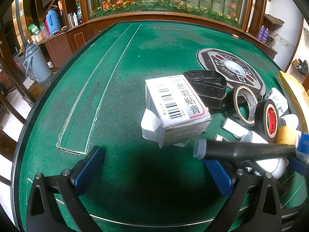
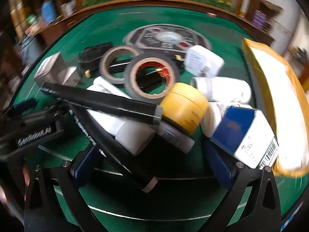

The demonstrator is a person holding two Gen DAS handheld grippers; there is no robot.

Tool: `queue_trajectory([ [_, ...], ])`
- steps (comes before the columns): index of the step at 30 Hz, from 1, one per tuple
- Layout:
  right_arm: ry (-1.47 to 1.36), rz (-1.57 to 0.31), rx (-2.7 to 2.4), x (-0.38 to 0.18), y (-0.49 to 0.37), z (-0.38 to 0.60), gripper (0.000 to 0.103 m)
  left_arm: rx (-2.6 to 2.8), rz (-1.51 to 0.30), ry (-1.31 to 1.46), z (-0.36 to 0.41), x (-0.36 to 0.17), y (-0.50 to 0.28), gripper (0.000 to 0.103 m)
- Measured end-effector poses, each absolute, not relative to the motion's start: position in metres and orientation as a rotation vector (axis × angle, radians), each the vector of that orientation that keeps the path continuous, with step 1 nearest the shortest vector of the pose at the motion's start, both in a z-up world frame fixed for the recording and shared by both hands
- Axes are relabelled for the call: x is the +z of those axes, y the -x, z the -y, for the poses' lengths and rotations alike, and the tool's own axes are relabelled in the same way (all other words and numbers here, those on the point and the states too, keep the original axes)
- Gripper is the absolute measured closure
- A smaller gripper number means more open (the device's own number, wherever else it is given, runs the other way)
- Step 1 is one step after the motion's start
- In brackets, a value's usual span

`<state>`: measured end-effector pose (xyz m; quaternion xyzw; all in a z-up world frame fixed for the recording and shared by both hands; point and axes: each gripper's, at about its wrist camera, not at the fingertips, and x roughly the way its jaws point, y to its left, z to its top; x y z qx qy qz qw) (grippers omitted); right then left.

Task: Organize rigid objects
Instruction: 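Move both grippers toward the black markers lying among the clutter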

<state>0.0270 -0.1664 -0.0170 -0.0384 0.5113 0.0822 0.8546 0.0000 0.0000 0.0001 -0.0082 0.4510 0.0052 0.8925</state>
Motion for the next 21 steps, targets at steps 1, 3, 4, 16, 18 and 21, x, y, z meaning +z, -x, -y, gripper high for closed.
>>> queue_trajectory([
  [1,0.108,-1.109,0.215,-0.016,-0.029,0.167,0.000,0.010,-0.936,0.017,0.000,0.000,0.000,0.000],
  [3,0.144,-1.149,0.268,-0.015,-0.026,0.170,0.000,0.011,-0.936,0.017,0.000,0.000,0.000,0.000],
  [4,0.154,-1.157,0.285,-0.014,-0.020,0.174,0.000,0.011,-0.936,0.017,0.000,0.000,0.000,0.000],
  [16,0.355,-0.904,0.536,0.071,0.131,0.237,0.002,-0.096,-0.940,0.060,-0.002,0.005,0.009,0.001],
  [18,0.406,-0.791,0.518,0.074,0.126,0.244,0.002,-0.145,-0.909,0.083,-0.002,0.011,0.016,0.001],
  [21,0.521,-0.791,0.389,0.087,0.100,0.251,0.010,-0.167,-0.875,0.084,0.000,0.018,0.021,0.002],
])
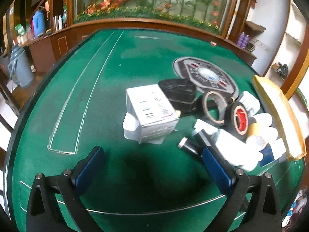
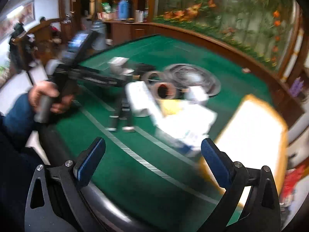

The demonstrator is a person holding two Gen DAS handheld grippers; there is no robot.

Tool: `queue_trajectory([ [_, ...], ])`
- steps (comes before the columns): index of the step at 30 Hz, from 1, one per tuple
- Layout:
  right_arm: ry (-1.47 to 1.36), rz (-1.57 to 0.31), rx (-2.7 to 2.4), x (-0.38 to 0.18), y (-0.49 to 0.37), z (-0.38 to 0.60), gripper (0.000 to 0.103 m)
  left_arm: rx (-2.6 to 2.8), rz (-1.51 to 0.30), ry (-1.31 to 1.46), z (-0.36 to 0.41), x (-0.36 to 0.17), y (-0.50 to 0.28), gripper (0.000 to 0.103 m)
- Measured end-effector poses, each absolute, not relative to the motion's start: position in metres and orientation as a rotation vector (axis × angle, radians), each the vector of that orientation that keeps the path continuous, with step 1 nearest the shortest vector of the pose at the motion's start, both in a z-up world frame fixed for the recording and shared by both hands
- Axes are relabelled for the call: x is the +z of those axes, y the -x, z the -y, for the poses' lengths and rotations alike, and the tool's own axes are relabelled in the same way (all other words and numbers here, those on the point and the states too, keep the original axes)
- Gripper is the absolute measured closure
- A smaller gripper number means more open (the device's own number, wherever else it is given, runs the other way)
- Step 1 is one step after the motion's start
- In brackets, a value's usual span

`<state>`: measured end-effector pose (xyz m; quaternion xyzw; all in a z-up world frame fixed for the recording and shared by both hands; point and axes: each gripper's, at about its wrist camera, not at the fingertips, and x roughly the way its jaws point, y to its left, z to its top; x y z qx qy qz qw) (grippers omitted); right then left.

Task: Organize rigid objects
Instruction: 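Move both grippers toward the black markers lying among the clutter, then close the left gripper on a black marker while the right gripper grasps another black marker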

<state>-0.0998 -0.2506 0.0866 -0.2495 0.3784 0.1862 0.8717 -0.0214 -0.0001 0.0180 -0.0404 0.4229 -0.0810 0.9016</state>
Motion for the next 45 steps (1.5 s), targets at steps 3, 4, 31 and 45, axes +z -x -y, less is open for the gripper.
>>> queue_trajectory([
  [3,0.462,-0.830,0.415,0.086,0.080,0.250,0.037,-0.238,-0.901,0.146,-0.005,0.017,0.025,0.019],
  [4,0.456,-0.837,0.420,0.086,0.071,0.245,0.044,-0.251,-0.913,0.159,-0.007,0.015,0.025,0.025],
  [31,0.316,-0.984,0.635,-0.001,0.057,0.162,0.083,-0.285,-1.032,0.154,0.017,0.015,0.054,0.056],
  [45,0.211,-0.982,0.666,0.007,0.045,0.177,0.083,-0.202,-0.992,-0.047,0.009,0.013,0.055,0.090],
])
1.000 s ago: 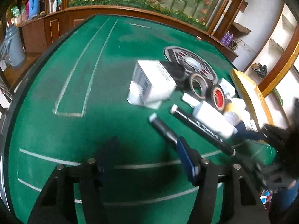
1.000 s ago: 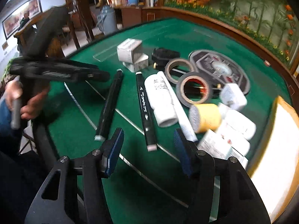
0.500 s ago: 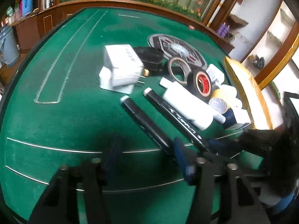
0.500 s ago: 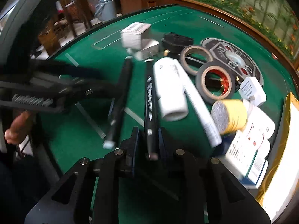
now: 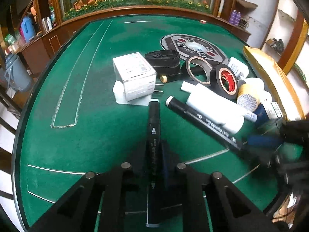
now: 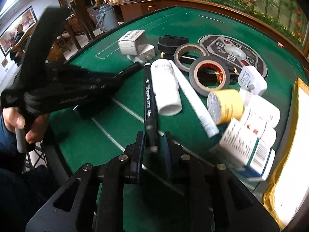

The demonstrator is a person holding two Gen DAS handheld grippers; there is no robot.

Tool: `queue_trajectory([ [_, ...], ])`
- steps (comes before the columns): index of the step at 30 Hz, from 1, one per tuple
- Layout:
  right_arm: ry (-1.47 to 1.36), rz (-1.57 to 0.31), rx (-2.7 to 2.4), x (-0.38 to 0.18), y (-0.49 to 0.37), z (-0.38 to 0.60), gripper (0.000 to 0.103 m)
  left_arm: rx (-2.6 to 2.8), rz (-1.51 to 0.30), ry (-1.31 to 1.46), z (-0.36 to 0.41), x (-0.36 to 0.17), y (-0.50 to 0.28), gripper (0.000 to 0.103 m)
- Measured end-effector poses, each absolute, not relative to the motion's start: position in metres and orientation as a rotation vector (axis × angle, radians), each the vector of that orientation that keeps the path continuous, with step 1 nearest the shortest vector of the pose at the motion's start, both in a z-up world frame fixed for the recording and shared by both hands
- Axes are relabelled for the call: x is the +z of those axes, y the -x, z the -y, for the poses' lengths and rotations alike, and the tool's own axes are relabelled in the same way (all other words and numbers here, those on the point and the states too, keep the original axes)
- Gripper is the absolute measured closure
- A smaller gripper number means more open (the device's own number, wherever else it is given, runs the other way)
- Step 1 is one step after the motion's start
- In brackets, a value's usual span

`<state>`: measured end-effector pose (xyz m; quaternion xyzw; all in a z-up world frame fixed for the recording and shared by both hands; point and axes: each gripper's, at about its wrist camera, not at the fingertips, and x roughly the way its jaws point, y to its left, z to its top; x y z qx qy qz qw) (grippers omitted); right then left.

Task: Organize rigid objects
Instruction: 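Close the left gripper on a black marker while the right gripper grasps another black marker, then carry both black markers over to the white yellow-rimmed tray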

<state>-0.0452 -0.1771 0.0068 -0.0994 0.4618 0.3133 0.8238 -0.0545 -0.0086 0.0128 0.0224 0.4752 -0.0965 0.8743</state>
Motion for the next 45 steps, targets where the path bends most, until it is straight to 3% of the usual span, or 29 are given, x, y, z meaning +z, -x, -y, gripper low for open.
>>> queue_trajectory([
  [12,0.364,-0.967,0.603,-0.001,0.033,0.133,0.082,-0.215,-0.942,-0.115,0.013,0.013,0.061,0.090],
  [14,0.338,-0.966,0.626,0.000,0.036,0.137,0.087,-0.228,-0.941,-0.098,0.014,0.014,0.064,0.090],
  [19,0.152,-0.971,0.693,0.008,0.049,0.164,0.088,-0.311,-0.935,0.054,0.003,0.022,0.069,0.090],
  [28,0.039,-0.931,0.717,0.022,0.067,0.199,0.088,-0.336,-0.895,0.042,0.018,0.038,0.073,0.090],
  [42,0.226,-1.051,0.681,0.001,0.055,0.169,0.087,-0.317,-0.894,0.048,0.015,0.039,0.068,0.090],
  [45,0.241,-1.030,0.676,0.002,0.055,0.160,0.081,-0.315,-0.891,0.045,0.014,0.040,0.068,0.090],
])
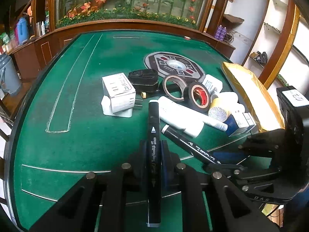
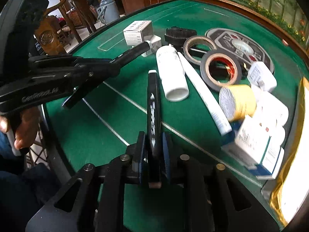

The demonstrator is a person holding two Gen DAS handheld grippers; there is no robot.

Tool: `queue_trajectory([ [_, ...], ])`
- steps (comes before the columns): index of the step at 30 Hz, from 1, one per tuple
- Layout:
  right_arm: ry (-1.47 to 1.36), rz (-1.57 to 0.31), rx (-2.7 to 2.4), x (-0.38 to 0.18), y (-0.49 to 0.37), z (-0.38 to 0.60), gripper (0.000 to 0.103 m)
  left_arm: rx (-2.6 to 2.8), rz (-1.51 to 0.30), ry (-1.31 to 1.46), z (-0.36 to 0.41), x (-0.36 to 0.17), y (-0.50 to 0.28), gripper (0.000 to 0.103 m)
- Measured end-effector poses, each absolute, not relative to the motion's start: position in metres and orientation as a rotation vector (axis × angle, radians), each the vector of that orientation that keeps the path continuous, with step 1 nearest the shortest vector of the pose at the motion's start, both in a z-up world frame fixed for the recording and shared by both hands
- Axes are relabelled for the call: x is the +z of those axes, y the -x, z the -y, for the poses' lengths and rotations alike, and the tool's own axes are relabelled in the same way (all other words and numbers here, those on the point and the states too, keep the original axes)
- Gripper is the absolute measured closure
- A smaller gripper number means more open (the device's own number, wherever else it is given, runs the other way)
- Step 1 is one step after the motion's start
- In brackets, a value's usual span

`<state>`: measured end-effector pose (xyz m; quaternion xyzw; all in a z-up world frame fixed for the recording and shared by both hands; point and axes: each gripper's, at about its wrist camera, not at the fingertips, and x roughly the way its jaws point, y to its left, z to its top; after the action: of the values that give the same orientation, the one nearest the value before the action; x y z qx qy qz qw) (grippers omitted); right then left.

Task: Organize rigid objects
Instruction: 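Carry both black markers over to the white yellow-rimmed tray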

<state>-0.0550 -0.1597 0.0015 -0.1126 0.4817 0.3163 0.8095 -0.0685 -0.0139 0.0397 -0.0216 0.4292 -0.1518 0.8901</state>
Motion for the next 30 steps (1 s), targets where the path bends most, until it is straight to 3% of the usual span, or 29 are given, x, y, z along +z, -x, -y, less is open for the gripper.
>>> queue_trajectory([
  [4,0.242,-1.007,0.668,0.004,0.057,0.158,0.076,-0.314,-0.891,0.045,0.014,0.040,0.069,0.090],
  [7,0.236,-1.005,0.677,0.006,0.060,0.161,0.088,-0.319,-0.879,0.047,0.015,0.042,0.070,0.090],
  [17,-0.028,-0.855,0.709,0.050,0.082,0.233,0.088,-0.395,-0.835,0.039,0.048,0.070,0.066,0.090],
  [24,-0.211,-0.752,0.402,0.070,0.079,0.337,0.088,-0.603,-0.825,0.056,0.141,0.094,0.048,0.090],
  [30,-0.388,-0.740,0.154,0.053,0.081,0.426,0.089,-0.740,-0.922,0.073,0.243,0.076,0.017,0.090],
])
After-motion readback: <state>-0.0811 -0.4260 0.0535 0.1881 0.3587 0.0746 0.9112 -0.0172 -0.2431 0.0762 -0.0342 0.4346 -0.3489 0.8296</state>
